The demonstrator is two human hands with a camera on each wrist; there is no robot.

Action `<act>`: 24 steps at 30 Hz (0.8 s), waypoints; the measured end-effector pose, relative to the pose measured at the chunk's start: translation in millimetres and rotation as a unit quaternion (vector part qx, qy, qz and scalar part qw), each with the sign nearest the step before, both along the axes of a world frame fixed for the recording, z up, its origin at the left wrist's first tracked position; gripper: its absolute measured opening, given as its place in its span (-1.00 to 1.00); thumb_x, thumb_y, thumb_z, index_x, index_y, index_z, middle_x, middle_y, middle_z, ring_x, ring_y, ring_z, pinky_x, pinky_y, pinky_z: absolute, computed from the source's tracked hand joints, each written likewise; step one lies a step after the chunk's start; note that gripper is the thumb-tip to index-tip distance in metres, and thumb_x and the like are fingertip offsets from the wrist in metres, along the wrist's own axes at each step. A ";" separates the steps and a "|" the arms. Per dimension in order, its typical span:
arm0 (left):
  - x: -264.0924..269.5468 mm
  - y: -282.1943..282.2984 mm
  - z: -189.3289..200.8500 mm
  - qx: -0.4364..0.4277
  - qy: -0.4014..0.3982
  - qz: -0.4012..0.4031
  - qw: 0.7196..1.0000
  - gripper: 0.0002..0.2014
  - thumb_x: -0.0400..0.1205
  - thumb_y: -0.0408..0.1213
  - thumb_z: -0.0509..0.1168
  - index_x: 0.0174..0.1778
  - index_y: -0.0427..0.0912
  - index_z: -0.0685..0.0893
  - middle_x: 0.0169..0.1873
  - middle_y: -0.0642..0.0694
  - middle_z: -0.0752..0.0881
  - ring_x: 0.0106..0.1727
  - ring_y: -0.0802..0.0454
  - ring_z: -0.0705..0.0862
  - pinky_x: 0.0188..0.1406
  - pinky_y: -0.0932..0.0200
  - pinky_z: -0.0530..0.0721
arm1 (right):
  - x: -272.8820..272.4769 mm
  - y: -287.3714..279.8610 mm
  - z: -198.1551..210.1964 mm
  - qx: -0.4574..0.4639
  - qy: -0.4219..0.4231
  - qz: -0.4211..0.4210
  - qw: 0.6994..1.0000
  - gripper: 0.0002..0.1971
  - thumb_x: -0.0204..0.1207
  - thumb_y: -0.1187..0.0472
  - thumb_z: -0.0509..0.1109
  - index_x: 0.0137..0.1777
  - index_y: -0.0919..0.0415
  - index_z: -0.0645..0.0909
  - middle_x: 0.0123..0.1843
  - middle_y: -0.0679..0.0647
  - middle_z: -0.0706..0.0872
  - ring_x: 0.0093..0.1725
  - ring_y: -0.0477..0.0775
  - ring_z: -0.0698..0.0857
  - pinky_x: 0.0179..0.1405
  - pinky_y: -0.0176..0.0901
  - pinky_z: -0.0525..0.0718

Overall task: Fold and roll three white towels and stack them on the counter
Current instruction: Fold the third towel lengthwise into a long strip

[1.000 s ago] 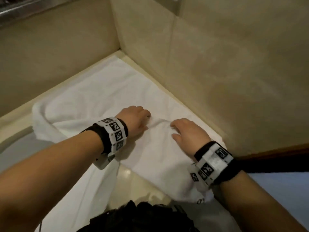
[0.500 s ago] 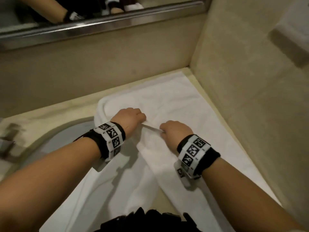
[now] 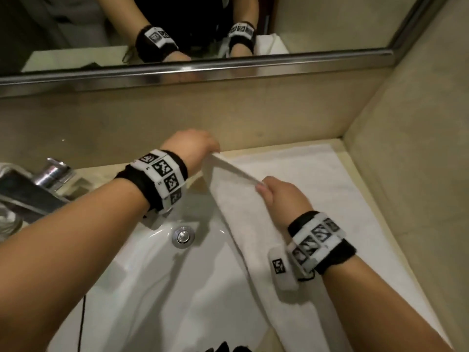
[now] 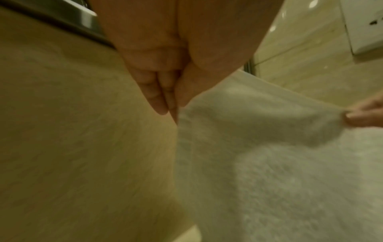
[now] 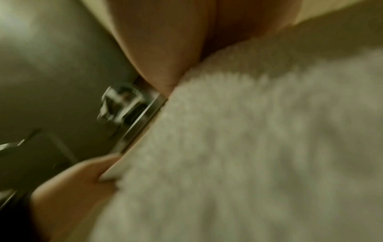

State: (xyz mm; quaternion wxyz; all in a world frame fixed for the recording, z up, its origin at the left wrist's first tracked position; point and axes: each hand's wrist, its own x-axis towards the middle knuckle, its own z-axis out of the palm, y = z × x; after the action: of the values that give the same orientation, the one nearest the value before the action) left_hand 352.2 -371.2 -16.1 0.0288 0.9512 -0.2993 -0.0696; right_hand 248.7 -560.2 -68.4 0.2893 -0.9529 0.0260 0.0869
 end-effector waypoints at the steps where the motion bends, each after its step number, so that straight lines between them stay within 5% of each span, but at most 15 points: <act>1: 5.4 -7.6 8.6 -0.010 -0.009 -0.001 1.000 -0.59 0.49 -0.55 0.18 0.21 -0.14 0.64 0.16 -0.22 0.65 0.20 -0.25 0.58 0.16 -0.03 0.51 | 0.5 -15.7 6.0 0.025 -0.027 -0.035 0.999 -0.72 0.65 0.01 0.08 -0.18 0.14 0.46 -0.26 0.11 0.60 -0.17 0.17 0.59 -0.28 -0.10 0.31; 4: 20.0 -35.5 24.7 -0.082 -0.046 0.019 0.995 -0.62 0.48 -0.52 0.20 0.18 -0.14 0.62 0.10 -0.24 0.64 0.14 -0.28 0.59 0.11 -0.05 0.53 | -4.9 -79.2 16.8 0.019 -0.078 -0.168 0.983 -0.64 0.67 0.07 0.07 -0.12 0.30 0.57 -0.07 0.36 0.69 -0.02 0.30 0.64 -0.24 -0.09 0.28; 8: 18.1 -78.1 3.9 -0.168 0.028 0.082 0.982 -0.68 0.57 -0.40 0.16 0.25 -0.16 0.55 0.14 -0.24 0.65 0.13 -0.22 0.62 0.11 0.06 0.53 | -17.7 -148.6 -4.0 -0.072 0.107 -0.272 0.954 -0.58 0.66 0.07 0.06 0.21 0.41 0.55 0.27 0.43 0.61 0.25 0.36 0.58 0.11 -0.04 0.47; 11: 6.1 -99.0 -39.0 -0.079 0.173 0.142 0.972 -0.71 0.62 -0.18 0.22 0.22 -0.19 0.58 0.20 -0.25 0.67 0.22 -0.19 0.61 0.15 0.11 0.52 | -26.9 -168.7 -24.5 -0.114 0.184 -0.261 0.941 -0.65 0.60 0.10 0.18 0.29 0.30 0.46 0.31 0.32 0.60 0.26 0.31 0.58 0.17 -0.08 0.50; 15: -1.8 -108.2 -73.6 -0.145 0.274 0.248 0.918 -0.77 0.55 -0.05 0.33 -0.07 -0.16 0.63 0.03 -0.24 0.75 0.09 -0.21 0.69 0.16 0.00 0.64 | -9.7 -175.3 -26.8 -0.114 0.119 -0.246 0.955 -0.47 0.50 0.17 0.33 0.45 0.20 0.28 0.42 0.28 0.45 0.32 0.30 0.52 0.27 -0.02 0.49; 18: 0.9 -119.7 -78.0 -0.154 0.267 0.299 0.903 -0.64 0.45 -0.06 0.43 0.02 -0.15 0.48 -0.01 -0.17 0.67 0.01 -0.17 0.66 0.02 0.05 0.62 | 17.5 -171.2 -22.8 -0.183 0.060 -0.150 0.970 -0.36 0.45 0.22 0.40 0.50 0.14 0.22 0.44 0.24 0.37 0.38 0.29 0.42 0.34 0.01 0.42; 21: 7.3 -127.1 -81.4 -0.114 0.237 0.290 0.920 -0.54 0.45 -0.28 0.40 0.19 -0.20 0.37 0.03 -0.20 0.64 -0.03 -0.17 0.59 -0.13 0.09 0.51 | 48.1 -171.1 -25.4 -0.224 0.024 -0.051 0.973 -0.58 0.47 0.35 0.29 0.35 0.20 0.42 0.31 0.23 0.49 0.26 0.28 0.48 0.23 0.00 0.47; 24: 14.4 -122.5 -86.2 -0.138 0.256 0.307 0.906 -0.61 0.44 -0.32 0.40 0.08 -0.17 0.38 -0.01 -0.18 0.64 -0.07 -0.13 0.58 -0.13 0.10 0.52 | 72.1 -179.2 -23.1 -0.175 0.053 -0.081 0.980 -0.74 0.61 0.24 0.13 0.20 0.33 0.51 0.19 0.34 0.61 0.16 0.32 0.58 0.07 -0.02 0.50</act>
State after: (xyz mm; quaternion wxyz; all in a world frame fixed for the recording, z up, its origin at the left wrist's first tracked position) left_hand 366.6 -493.7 -102.3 0.2554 0.9321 0.0185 -0.2563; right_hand 320.9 -739.3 -91.5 0.1227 -0.9776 0.1332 0.1073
